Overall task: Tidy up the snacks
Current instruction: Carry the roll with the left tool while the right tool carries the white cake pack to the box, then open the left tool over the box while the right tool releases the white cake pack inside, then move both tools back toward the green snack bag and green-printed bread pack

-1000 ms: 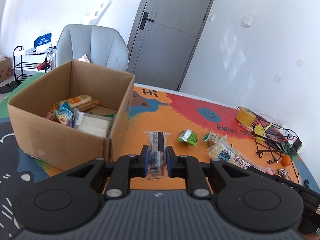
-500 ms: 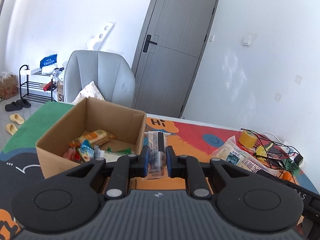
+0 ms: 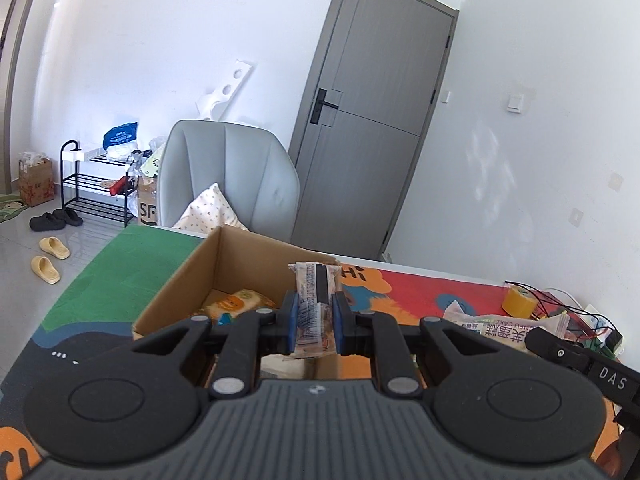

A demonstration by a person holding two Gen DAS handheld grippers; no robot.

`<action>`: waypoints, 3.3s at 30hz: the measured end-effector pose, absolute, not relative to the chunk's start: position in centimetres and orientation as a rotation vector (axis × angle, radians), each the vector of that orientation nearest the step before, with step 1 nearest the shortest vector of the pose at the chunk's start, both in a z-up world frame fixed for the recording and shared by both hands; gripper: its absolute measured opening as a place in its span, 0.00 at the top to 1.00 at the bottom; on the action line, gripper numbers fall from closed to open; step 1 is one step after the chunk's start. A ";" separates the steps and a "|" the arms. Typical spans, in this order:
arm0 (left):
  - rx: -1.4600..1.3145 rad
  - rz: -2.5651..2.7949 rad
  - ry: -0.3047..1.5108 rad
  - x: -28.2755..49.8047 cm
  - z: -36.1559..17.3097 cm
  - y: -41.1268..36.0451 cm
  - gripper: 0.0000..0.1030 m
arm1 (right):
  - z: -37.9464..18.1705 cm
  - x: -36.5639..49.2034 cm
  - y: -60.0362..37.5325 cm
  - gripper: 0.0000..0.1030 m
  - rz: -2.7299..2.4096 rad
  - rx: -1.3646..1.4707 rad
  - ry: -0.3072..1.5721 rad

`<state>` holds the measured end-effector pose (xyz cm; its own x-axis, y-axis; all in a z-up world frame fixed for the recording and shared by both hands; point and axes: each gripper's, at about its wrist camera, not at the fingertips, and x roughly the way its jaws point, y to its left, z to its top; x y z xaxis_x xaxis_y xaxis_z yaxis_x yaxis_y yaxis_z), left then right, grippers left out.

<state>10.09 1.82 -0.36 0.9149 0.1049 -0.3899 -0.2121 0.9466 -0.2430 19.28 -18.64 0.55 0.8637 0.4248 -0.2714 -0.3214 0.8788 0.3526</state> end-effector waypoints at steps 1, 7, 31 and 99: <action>-0.288 0.173 0.381 10.1 -0.3 2.2 0.84 | 0.6 19.3 -18.2 0.85 0.406 0.301 0.349; -0.289 0.213 0.377 10.5 -0.2 4.1 0.84 | 0.8 20.1 -16.1 0.85 0.451 0.290 0.346; -0.390 0.301 0.432 12.4 -2.2 10.6 0.54 | 1.9 23.5 -9.9 0.85 0.524 0.278 0.341; -0.260 0.190 0.471 13.4 -2.5 -0.7 0.05 | -2.3 21.1 -21.2 0.00 0.247 0.374 0.497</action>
<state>13.37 -0.68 -2.48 0.8747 0.1206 -0.4695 -0.2396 0.9496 -0.2023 21.11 -21.23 -2.29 0.8515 0.3183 -0.4166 -0.1392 0.9034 0.4057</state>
